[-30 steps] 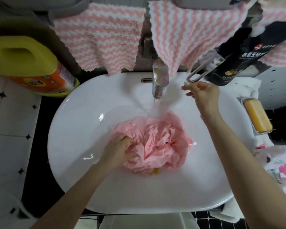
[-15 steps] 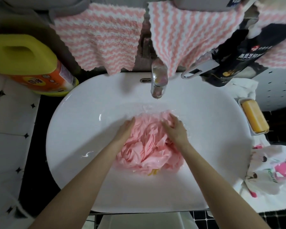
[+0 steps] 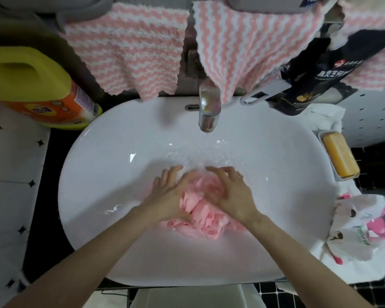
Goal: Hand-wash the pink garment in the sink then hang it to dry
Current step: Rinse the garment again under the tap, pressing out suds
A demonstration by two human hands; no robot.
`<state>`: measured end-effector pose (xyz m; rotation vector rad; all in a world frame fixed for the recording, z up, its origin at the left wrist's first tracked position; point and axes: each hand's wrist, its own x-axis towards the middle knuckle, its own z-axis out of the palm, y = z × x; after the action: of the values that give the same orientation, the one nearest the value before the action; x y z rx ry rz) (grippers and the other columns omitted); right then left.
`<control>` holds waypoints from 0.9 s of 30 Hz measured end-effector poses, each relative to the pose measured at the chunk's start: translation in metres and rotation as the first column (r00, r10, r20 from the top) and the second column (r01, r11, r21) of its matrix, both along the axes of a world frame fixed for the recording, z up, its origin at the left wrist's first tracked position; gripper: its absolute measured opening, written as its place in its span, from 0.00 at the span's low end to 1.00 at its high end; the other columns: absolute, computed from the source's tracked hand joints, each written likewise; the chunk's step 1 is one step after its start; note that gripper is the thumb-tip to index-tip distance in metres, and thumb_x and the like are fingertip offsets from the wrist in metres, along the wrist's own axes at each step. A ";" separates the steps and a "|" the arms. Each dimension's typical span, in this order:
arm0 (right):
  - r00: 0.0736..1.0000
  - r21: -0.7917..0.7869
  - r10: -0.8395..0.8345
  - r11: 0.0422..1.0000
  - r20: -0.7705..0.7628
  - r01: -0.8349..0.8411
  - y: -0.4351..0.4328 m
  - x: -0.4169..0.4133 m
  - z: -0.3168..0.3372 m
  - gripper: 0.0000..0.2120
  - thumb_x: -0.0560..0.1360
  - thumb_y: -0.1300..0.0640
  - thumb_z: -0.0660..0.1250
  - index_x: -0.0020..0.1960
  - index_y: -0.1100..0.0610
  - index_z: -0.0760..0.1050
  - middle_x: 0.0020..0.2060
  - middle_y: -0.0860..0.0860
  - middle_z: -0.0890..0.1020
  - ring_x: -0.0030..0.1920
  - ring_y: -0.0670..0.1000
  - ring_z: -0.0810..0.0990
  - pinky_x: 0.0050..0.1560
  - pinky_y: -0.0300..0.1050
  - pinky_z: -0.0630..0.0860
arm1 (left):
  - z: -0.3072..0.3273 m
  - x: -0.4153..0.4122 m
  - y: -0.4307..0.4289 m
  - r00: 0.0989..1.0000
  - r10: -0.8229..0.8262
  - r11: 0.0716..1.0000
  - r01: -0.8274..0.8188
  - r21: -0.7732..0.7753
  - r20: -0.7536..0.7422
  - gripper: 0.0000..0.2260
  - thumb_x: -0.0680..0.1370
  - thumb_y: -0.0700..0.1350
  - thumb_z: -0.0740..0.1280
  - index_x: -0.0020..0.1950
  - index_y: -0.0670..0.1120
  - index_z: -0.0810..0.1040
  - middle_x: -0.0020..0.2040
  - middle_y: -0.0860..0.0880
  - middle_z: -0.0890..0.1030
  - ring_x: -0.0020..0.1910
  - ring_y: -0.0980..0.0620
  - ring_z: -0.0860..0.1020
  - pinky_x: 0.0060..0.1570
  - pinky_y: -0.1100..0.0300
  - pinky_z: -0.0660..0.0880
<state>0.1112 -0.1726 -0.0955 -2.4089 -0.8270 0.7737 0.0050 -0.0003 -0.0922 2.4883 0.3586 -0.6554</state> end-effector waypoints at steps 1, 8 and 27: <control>0.978 -0.060 0.150 0.988 0.141 -0.143 -0.001 -0.007 -0.011 0.34 0.69 0.27 0.58 0.71 0.39 0.64 0.72 0.52 0.64 0.70 0.57 0.64 0.67 0.58 0.64 | -0.014 -0.010 -0.003 0.992 -0.124 0.976 0.116 0.184 0.031 0.55 0.58 0.74 0.65 0.76 0.57 0.41 0.75 0.48 0.44 0.72 0.46 0.48 0.70 0.40 0.55; 0.942 -0.165 0.266 0.958 0.205 -0.235 0.004 -0.034 -0.057 0.36 0.72 0.28 0.49 0.76 0.40 0.51 0.77 0.51 0.55 0.72 0.66 0.60 0.64 0.69 0.62 | -0.066 -0.025 -0.025 0.961 -0.089 0.974 0.029 0.224 0.263 0.45 0.63 0.74 0.57 0.70 0.44 0.67 0.71 0.41 0.68 0.67 0.41 0.67 0.65 0.44 0.63; 0.982 -0.287 -0.053 0.952 0.179 0.103 0.076 0.030 -0.046 0.17 0.80 0.47 0.56 0.39 0.55 0.74 0.34 0.51 0.74 0.38 0.54 0.77 0.36 0.43 0.65 | -0.056 0.058 0.016 0.973 0.223 0.958 -0.229 -0.172 -0.055 0.07 0.75 0.48 0.65 0.53 0.55 0.74 0.52 0.56 0.78 0.54 0.52 0.77 0.55 0.60 0.69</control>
<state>0.1415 -0.0966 -0.1415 -2.7880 -0.7151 0.7111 0.0628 0.0157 -0.1478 2.2270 0.5637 -0.6089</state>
